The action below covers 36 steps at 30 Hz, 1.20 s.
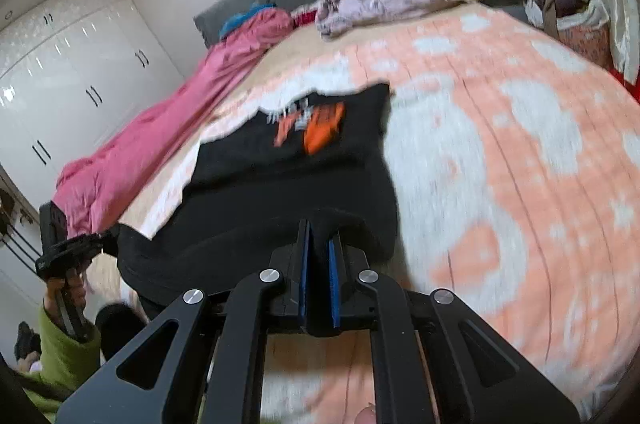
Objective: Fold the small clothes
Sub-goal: 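Lift the hem with both tools and fold it over toward the collar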
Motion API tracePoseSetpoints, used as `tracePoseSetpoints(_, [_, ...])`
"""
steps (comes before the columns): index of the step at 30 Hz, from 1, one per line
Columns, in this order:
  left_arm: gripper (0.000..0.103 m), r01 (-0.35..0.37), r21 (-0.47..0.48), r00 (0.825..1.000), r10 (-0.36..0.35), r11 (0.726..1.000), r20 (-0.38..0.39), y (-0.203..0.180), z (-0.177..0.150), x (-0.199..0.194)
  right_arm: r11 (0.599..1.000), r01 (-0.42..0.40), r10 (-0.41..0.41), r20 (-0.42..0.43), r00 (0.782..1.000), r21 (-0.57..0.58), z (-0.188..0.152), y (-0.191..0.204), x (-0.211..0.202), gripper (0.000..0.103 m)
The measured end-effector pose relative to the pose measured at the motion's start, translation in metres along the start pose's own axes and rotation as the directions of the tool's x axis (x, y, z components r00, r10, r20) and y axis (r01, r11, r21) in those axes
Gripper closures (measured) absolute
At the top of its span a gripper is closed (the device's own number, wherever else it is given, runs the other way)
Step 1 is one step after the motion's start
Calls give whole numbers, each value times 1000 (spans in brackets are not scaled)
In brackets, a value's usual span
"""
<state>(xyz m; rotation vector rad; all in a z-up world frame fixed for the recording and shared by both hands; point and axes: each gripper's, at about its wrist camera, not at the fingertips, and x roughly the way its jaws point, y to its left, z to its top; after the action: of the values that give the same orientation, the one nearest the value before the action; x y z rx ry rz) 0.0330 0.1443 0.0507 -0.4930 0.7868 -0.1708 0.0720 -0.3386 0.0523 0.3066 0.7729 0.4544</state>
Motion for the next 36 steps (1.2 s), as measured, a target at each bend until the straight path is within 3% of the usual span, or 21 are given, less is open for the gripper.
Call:
tracePoseSetpoints(10, [100,-34,-40,998,37,999,53,-4,77,45,1000,29,-28,73,997,-7,88,-8,61,95])
tracePoseSetpoints(16, [100,-65,-86,997,69,994,37,9,116,91,996,82,-83,43,996,22,127,-22,124,95])
tracePoseSetpoints(21, [99,-102,-126,994,105,987,13,20,131,130,990,135,-135,-13,991,35,138,-37,168,95])
tracePoseSetpoints(25, [99,-133,-208,991,133,969,-15,40,122,164,979,196,-190,-86,978,63,135,-55,203,95])
tracePoseSetpoints(29, [97,-85,-253,996,92,964,19,54,114,171,978,183,-173,-108,979,95,131,-64,212,91])
tracePoseSetpoints(30, [96,-71,-244,996,82,967,37,53,115,166,981,174,-165,-98,981,86,132,-63,208,87])
tracePoseSetpoints(31, [94,-64,-223,995,78,973,58,51,116,159,982,178,-171,-87,981,71,132,-59,203,65])
tracePoseSetpoints(32, [79,-76,-201,993,94,977,78,49,118,153,975,217,-213,-65,975,45,132,-55,196,51])
tracePoseSetpoints(33, [60,-103,-177,986,124,979,111,47,121,144,967,252,-251,-30,967,22,133,-52,187,45])
tracePoseSetpoints(36, [59,-103,-149,978,128,983,167,43,124,121,960,280,-279,28,960,-32,131,-38,165,47])
